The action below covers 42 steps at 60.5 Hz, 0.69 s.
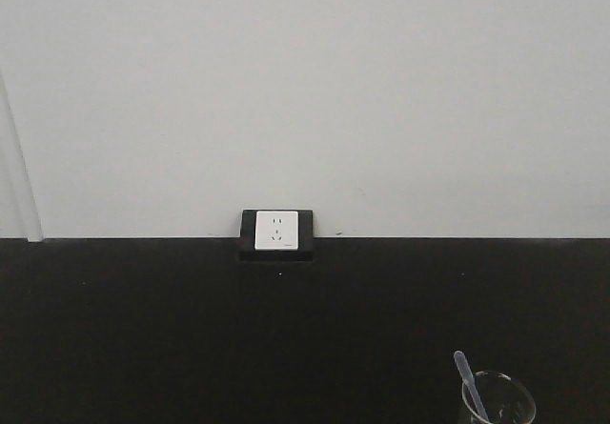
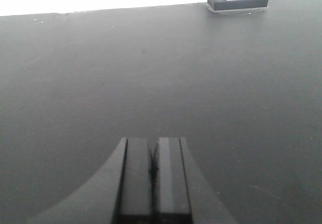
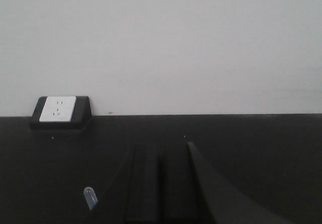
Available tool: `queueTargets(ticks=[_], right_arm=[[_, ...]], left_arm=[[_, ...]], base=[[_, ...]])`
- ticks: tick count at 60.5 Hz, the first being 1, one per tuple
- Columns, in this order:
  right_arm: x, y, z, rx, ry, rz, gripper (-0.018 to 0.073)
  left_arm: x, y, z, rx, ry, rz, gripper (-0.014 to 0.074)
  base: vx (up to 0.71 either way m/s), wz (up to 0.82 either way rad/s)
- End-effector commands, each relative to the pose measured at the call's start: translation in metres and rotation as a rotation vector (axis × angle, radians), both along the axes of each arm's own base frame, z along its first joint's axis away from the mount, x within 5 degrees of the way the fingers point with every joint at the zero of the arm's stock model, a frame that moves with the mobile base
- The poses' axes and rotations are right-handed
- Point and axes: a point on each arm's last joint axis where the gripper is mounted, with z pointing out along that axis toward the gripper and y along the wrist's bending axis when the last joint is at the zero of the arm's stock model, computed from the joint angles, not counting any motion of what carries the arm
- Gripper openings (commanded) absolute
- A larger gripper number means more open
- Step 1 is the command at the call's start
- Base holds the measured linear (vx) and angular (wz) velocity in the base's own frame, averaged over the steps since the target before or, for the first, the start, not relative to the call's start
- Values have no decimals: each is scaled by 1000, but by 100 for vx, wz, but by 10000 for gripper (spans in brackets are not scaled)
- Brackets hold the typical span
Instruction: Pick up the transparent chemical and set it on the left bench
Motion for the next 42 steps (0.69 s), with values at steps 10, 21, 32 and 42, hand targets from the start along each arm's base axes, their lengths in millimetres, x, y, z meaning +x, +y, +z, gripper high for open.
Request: queueTargets(ticks=[10, 21, 32, 42], right_arm=[[20, 4, 9, -86, -96, 46, 430], [29, 6, 9, -75, -165, 59, 662], [34, 9, 13, 3, -255, 83, 704], [49, 20, 15, -45, -405, 188, 656]], left_arm=[[-1, 0, 3, -14, -81, -1, -3], [-1, 0, 3, -14, -81, -1, -3], [-1, 0, 3, -14, -81, -1, -3], [-1, 0, 3, -14, -81, -1, -3]], base=[[0, 0], [0, 0], [0, 0], [0, 0]])
